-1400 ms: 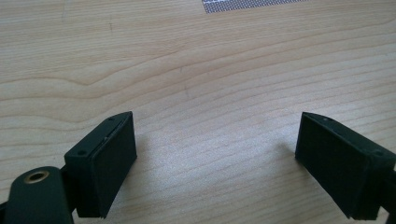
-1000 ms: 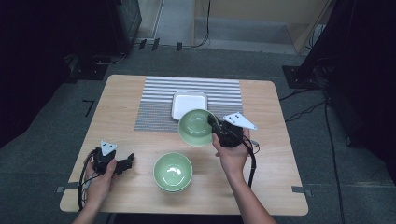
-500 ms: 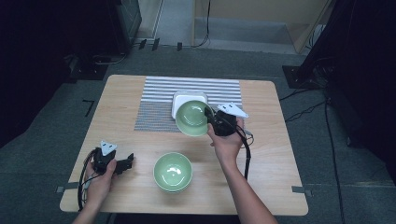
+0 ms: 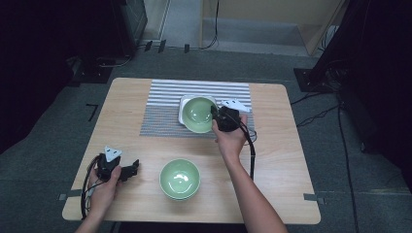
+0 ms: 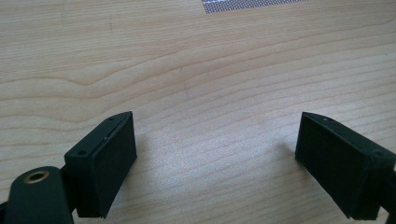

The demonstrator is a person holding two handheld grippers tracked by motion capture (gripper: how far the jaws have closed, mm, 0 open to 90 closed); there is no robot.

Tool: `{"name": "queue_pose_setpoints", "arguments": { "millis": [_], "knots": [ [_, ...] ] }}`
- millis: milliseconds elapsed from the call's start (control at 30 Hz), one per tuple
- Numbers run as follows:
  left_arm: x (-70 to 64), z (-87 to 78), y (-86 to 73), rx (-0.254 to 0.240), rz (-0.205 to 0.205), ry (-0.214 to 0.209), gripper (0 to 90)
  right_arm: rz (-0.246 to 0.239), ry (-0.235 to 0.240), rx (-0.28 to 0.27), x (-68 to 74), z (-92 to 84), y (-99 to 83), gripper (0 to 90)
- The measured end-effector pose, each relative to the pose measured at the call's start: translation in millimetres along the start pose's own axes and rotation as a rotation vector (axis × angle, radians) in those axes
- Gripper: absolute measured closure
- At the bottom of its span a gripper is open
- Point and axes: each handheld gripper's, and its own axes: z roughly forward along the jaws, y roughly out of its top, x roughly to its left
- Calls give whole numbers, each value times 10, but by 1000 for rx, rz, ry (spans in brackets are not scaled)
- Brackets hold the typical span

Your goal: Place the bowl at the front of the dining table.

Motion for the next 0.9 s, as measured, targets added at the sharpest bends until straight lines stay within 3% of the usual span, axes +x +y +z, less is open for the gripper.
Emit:
{"name": "queue_pose_setpoints", "arguments": {
  "millis": [333,900],
  "knots": [
    [0,0,0,-1,0,0,120,13,-34,50,-44,279,57,836],
    [0,0,0,-1,0,0,120,74,-73,187,-100,790,31,836]
  ]
}}
